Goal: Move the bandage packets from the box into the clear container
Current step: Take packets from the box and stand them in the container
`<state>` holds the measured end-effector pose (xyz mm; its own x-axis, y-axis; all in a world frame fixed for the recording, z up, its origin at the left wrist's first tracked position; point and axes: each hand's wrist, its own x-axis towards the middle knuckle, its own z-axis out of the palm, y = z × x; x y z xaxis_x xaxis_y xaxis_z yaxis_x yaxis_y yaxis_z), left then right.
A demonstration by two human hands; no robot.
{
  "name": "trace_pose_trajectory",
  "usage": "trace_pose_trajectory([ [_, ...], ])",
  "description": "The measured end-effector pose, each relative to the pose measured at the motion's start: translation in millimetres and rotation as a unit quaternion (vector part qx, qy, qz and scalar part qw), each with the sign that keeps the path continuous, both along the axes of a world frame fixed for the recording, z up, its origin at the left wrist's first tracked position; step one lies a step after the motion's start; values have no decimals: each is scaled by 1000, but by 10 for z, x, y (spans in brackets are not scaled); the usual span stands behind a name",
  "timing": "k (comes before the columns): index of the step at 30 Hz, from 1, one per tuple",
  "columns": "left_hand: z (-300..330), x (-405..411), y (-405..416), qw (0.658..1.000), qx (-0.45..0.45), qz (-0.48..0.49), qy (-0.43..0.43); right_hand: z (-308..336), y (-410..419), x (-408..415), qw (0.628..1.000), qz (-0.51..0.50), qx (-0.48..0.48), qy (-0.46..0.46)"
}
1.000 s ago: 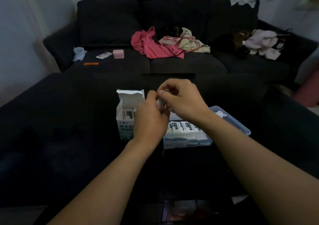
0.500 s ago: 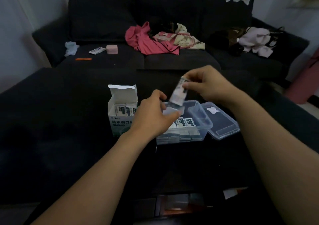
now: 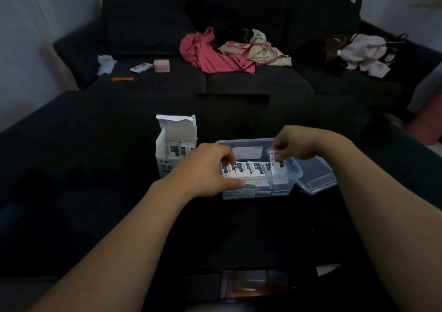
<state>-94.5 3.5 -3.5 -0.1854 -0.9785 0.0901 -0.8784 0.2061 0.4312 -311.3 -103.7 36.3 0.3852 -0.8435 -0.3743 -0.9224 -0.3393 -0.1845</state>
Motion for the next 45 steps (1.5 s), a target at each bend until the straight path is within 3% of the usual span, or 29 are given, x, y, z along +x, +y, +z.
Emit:
trace_pose_trajectory([
  [17,-42,-25,-25,1000,2,-9,-4,-312,33,44,994,-31,-99,16],
  [31,-35,1,-9,1000,-4,-11,9,-351,71,226,990,-2,-70,120],
  [35,-26,17,0,1000,-8,-12,22,-328,53,236,992,-13,-61,107],
  [42,50,59,42,995,-52,-3,83,-65,86,167,995,-28,-89,27],
  [45,164,150,94,958,-189,58,209,43,115,219,984,-31,-172,-39],
])
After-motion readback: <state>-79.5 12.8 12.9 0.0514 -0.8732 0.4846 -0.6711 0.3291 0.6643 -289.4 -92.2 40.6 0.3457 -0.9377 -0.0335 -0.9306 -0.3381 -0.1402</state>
